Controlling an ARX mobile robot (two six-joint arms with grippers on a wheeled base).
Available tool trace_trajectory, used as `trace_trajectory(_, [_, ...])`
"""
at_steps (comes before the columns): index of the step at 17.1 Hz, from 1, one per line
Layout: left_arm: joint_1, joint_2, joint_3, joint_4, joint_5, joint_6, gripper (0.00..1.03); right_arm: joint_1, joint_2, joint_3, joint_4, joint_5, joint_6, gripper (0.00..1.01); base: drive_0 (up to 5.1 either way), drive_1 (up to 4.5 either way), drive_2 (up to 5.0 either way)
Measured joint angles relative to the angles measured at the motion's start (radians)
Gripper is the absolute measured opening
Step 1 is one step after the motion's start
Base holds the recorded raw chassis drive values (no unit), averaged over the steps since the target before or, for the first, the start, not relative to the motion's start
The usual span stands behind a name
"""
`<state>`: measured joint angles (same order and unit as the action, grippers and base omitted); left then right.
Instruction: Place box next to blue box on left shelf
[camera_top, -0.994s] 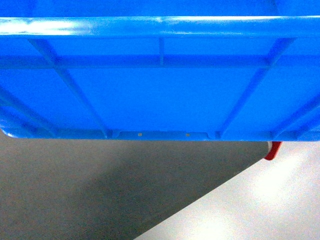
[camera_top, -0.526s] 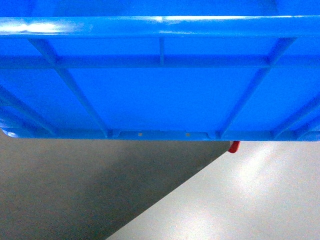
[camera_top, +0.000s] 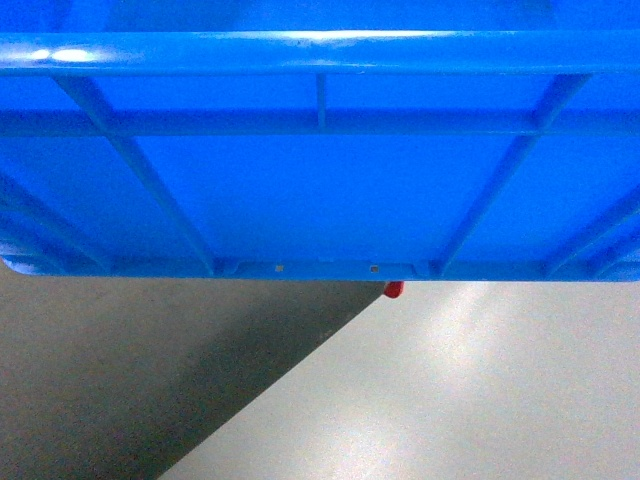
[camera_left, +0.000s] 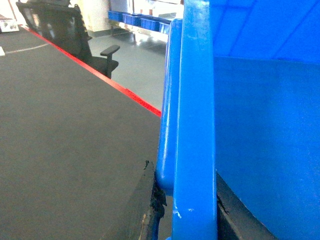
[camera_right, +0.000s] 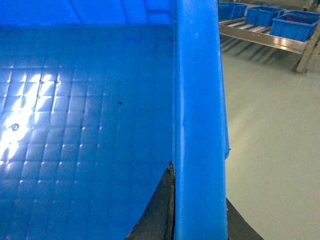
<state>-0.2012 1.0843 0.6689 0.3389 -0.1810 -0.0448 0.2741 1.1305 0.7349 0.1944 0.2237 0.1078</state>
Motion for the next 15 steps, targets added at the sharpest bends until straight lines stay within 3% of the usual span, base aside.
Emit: trace_trajectory(15, [0.0,0.0,0.0,0.0,0.0,0.0,0.17,0.0,0.0,0.0,0.0,0.0,0.0,0.08,-1.5,-1.52,-1.5])
